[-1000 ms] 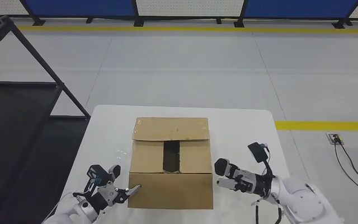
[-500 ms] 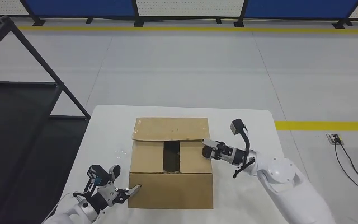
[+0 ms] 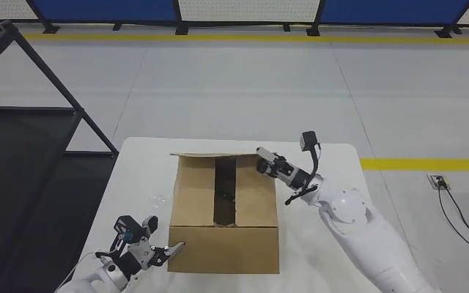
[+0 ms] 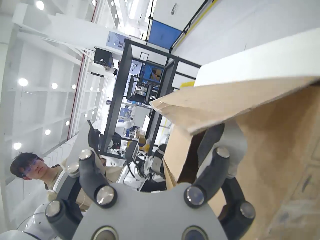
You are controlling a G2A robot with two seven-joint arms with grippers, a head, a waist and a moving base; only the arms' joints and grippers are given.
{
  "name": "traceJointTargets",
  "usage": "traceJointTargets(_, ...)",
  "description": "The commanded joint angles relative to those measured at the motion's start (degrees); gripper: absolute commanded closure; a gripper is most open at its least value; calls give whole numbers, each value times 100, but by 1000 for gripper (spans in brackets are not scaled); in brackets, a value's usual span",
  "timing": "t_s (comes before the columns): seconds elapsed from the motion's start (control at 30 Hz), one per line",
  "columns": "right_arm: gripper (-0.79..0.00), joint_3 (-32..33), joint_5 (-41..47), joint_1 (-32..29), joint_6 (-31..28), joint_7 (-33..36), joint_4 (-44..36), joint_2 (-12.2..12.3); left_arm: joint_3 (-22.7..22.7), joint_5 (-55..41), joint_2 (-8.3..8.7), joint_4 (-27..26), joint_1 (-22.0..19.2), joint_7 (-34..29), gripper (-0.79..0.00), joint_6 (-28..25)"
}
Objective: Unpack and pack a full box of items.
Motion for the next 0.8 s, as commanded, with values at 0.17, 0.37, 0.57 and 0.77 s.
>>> traceJointTargets(0.17, -785, -356, -689, 558, 655, -1438, 372, -287, 0, 0, 0, 0, 0, 0, -785, 0)
traceJointTargets(0.37, -785, -382, -704, 587, 651, -1412, 393, -300, 0, 0, 0, 0, 0, 0, -785, 0)
traceJointTargets(0.57, -785, -382, -704, 587, 651, -1412, 393, -300, 0, 0, 0, 0, 0, 0, -785, 0)
traceJointTargets(0.77, -785, -378, -234, 569, 744, -1600, 535, -412, 0, 0, 0, 0, 0, 0, -785, 0)
